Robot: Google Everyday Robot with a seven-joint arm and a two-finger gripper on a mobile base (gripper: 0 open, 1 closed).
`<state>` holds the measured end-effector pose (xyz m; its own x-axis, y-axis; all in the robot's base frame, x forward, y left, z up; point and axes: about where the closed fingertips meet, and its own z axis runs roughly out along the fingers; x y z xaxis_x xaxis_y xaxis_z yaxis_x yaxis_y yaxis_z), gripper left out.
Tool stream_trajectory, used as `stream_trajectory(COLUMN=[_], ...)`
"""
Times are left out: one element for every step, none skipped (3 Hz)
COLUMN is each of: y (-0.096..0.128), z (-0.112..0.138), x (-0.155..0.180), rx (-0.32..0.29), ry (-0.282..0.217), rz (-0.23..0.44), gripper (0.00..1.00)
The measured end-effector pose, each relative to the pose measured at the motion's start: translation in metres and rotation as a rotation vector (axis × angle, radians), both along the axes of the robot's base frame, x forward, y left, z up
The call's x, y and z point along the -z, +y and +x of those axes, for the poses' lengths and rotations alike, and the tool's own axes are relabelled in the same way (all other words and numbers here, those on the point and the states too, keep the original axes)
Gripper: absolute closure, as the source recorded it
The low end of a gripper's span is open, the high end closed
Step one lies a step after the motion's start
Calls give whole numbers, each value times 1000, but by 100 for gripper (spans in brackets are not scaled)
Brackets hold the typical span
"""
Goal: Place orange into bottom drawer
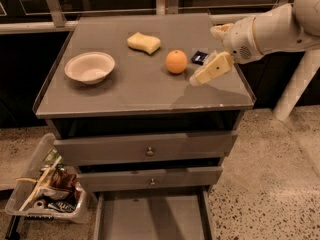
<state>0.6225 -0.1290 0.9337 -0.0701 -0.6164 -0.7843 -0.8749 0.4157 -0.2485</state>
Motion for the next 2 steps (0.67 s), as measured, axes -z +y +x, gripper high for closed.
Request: stream_trajectory(y=[3,7], z=[20,44], x=[16,32], rx=[34,61], ry=[5,10], rz=[26,24], gripper=[0,0])
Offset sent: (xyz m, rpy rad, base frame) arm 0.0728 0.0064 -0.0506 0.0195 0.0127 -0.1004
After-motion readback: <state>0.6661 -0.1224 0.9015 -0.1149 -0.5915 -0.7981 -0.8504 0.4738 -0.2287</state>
